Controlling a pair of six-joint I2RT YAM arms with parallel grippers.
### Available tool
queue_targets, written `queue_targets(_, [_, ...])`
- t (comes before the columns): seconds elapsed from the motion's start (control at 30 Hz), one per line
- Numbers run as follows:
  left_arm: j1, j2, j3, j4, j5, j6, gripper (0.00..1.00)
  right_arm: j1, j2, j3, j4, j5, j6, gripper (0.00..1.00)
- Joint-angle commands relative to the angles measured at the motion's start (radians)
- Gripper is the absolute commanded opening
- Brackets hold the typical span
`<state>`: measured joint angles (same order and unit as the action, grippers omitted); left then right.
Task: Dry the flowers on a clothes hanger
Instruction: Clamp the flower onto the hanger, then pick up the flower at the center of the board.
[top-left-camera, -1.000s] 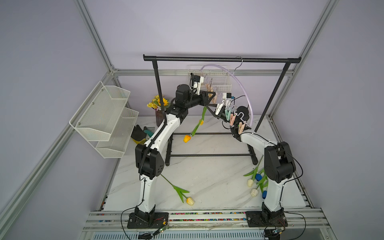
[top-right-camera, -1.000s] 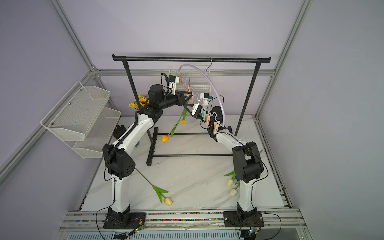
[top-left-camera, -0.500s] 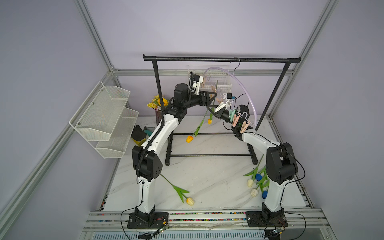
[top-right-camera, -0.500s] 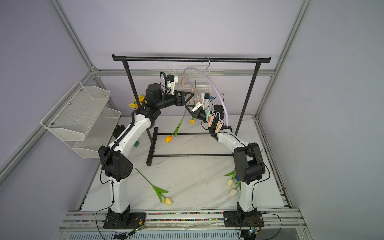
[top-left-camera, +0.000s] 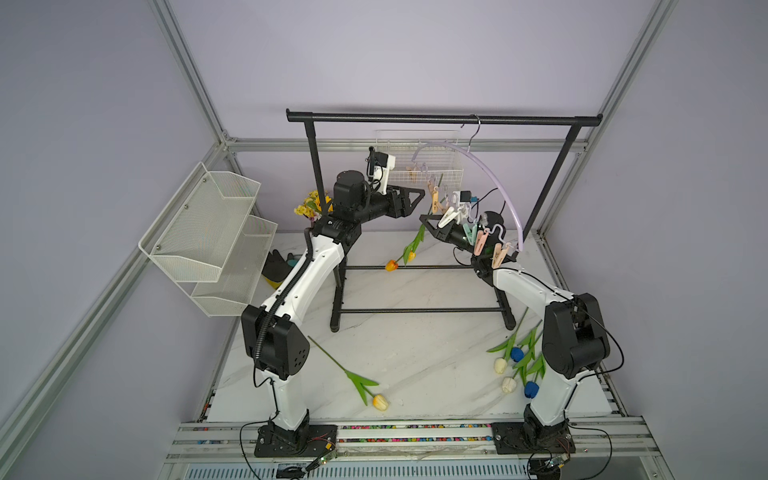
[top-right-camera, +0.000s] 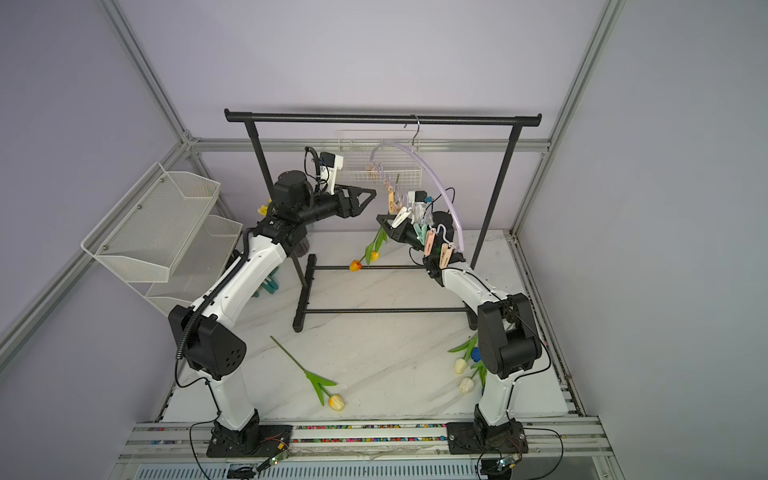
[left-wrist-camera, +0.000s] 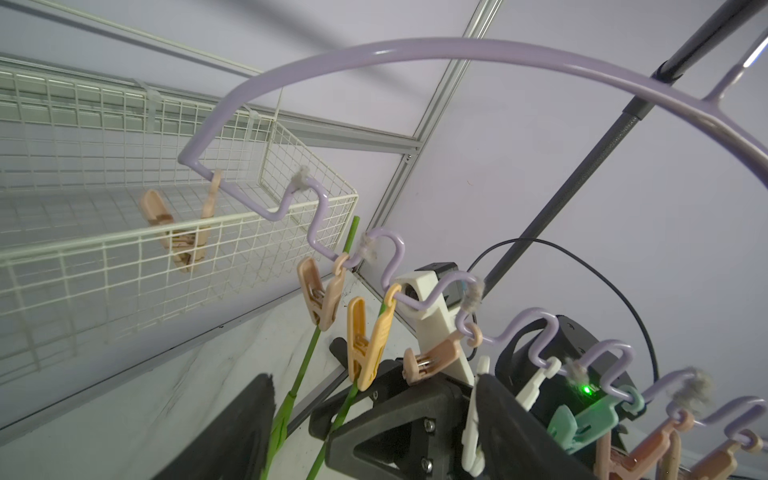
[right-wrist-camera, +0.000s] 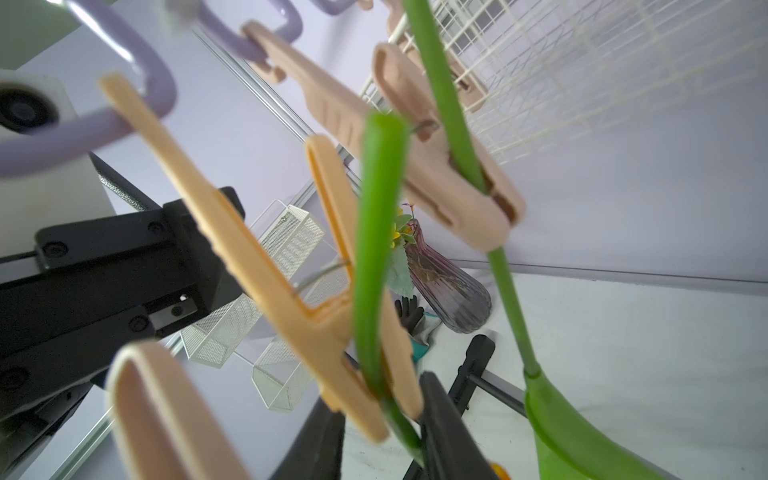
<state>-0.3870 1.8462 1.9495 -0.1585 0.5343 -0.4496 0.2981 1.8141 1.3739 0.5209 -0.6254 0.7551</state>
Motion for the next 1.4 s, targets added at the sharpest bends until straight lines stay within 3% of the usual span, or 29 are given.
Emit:
queue_targets(0.0, [0.007,-0.093,-0.050,0.009,-0.033,0.032,0.77,-0.004,-0.056,-0.022,-0.079,0.046,-0.088,0.36])
queue_targets(0.53, [0.007,-0.327,-0.362,-0.046,-0.146,0.050,0.80,-0.004,-0.143,-0.160,-0.180,0.140,-0.230,0.60])
queue_targets(0.83, [0.007,-0.405,-0.471,-0.129,-0.214,0.035,0.81,-0.004,-0.181,-0.254,-0.218,0.194,-0.314,0.64])
queue_targets(1.1, [0.002,-0.424,-0.596,-0.190,-0.200,-0.025,0.79,-0.004,-0.220,-0.335,-0.279,0.238,-0.394,0.65])
queue_targets(1.37, [-0.060,-0.527,-0.736,-0.338,-0.368,-0.097,0.84,-0.005,-0.285,-0.371,-0.450,0.251,-0.454,0.64])
